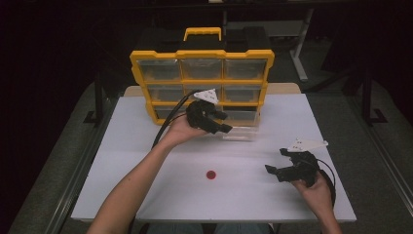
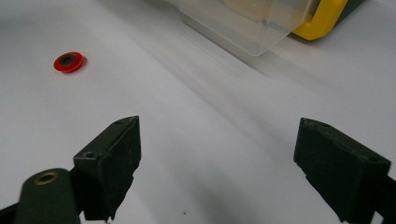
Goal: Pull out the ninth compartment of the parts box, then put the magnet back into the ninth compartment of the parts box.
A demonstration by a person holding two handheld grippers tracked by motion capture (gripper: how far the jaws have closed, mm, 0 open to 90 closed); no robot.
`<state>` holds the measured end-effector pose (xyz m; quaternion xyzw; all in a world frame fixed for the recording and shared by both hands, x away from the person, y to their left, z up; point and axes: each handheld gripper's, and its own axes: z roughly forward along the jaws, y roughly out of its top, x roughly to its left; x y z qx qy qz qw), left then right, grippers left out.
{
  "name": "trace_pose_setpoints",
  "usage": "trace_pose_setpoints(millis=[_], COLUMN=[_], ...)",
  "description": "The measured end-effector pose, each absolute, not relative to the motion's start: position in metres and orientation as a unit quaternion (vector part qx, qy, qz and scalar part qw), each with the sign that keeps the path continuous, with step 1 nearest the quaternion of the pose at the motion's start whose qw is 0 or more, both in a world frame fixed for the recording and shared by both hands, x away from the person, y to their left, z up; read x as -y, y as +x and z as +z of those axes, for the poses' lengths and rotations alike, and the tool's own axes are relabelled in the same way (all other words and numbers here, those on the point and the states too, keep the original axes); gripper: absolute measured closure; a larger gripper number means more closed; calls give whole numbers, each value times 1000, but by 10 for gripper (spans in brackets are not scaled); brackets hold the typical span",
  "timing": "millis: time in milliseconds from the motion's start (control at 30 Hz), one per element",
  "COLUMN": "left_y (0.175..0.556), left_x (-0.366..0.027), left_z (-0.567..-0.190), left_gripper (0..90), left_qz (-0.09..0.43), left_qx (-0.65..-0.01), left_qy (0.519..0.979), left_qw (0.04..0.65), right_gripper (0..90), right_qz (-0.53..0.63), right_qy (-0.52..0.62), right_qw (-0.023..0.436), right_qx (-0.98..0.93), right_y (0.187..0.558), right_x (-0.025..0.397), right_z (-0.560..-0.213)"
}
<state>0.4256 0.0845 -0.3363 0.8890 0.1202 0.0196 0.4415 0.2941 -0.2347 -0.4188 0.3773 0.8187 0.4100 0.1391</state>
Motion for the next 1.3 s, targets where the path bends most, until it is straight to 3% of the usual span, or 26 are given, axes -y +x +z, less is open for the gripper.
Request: trace_pose_setpoints(millis=[100,633,733,1300], left_y=[421,401,396,375], left_x=[-91,-125,-129,-150], left_z=[-335,-332,-333,-345], left_gripper=[365,340,369,318], left_qz=[38,50,52,64], left_qx=[-126,-149,-144,-166], left_qy=[887,873,874,868], left_qw=[443,462,461,463], right_gripper=[141,141,141,146], right_qz=[411,414,413,408], right_qy=[377,377,377,367], right_qw=[137,125,125,121], right_qx=[-819,-819,-819,-827], right_y=[294,295,295,296], right_x=[235,230,229,225], right_z=[-419,-421,-421,-423])
